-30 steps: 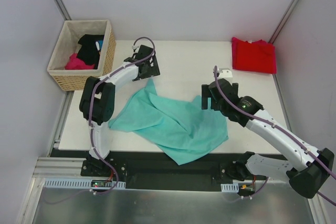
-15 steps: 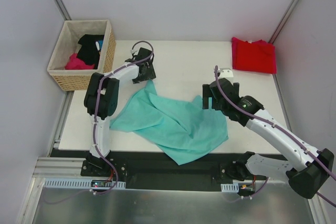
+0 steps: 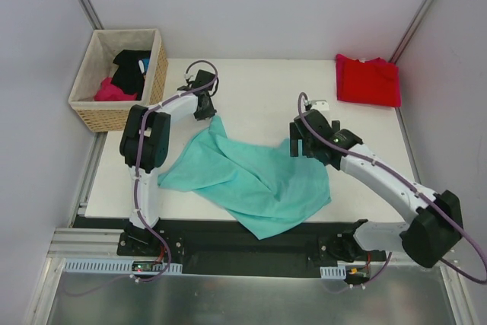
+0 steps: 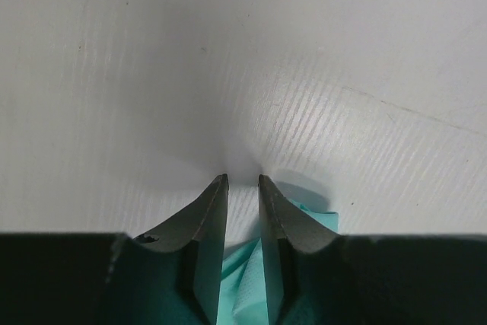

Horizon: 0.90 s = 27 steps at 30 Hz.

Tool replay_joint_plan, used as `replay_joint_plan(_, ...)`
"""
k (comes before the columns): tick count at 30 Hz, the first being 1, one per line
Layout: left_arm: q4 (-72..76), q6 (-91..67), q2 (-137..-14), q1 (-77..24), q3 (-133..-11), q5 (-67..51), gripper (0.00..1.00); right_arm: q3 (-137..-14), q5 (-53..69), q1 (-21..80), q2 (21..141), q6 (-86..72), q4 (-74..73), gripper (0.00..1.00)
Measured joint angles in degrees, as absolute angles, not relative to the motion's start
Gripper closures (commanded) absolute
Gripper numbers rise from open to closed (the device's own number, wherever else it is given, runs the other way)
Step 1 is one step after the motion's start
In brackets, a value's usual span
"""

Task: Fold and stack the t-shirts
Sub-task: Flatten out the tshirt

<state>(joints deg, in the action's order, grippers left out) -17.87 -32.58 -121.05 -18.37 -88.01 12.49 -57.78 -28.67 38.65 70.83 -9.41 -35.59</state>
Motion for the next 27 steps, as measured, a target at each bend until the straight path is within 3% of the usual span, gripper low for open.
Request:
replay_joint_plan(7, -16.7, -32.6, -120.3, -18.4, -86.6, 12.3, 0.70, -57.9, -24.1, 30.4, 82.3, -10.7, -31.5, 0.03)
replay_joint_plan(13, -16.6, -32.8, -118.6, -18.4, -85.1, 11.8, 0.55, -58.3, -21.5, 30.1, 83.1, -10.9, -30.1, 0.03)
replay_joint_plan(27, -14.1, -33.0, -111.6, -19.2, -81.5, 10.3, 0.54, -58.3, -20.0, 30.1, 83.4, -10.9, -28.8, 0.03)
